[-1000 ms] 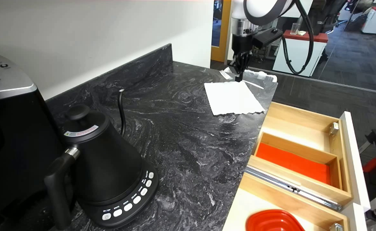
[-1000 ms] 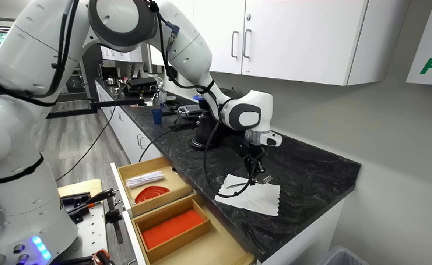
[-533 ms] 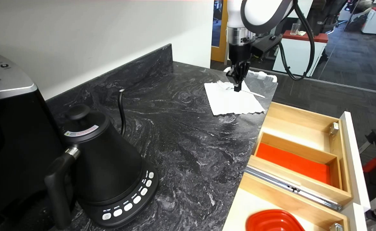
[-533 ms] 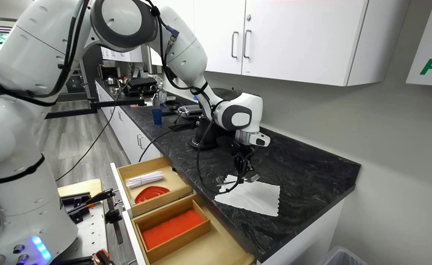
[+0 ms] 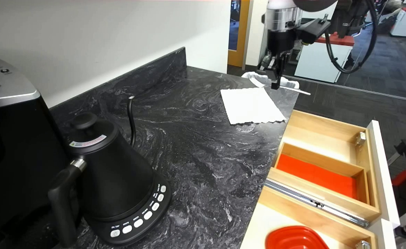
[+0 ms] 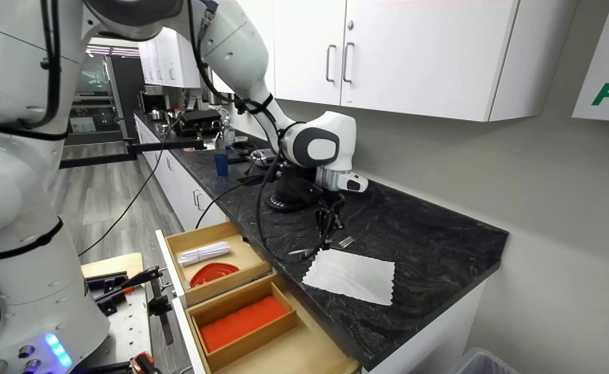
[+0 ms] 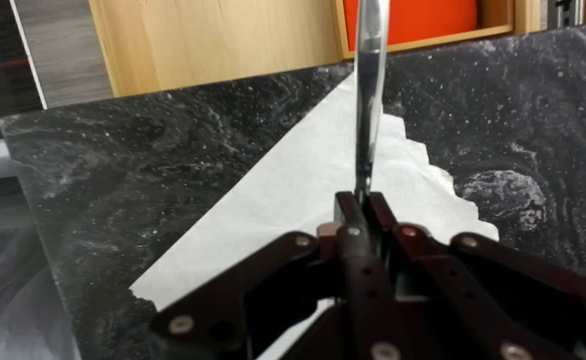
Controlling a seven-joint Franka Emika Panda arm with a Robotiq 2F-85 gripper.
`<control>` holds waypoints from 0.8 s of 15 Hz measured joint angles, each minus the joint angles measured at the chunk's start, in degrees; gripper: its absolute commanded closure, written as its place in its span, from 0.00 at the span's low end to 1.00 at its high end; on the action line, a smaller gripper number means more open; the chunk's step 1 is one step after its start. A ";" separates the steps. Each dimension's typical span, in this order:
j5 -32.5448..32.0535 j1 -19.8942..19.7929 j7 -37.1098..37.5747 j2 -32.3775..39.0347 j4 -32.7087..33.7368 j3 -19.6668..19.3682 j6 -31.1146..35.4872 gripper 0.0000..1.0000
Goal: Remove the fork from the counter and place it in the open drawer on the right
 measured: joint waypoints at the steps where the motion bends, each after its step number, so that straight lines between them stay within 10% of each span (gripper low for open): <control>1: -0.52 -0.02 -0.03 -2.97 -2.56 -0.32 -0.07 0.95; 5: -2.14 -0.61 -1.40 -13.53 -11.33 -1.03 -2.69 0.95; 12: -2.14 0.31 -2.71 -10.94 -15.06 2.68 -2.71 0.95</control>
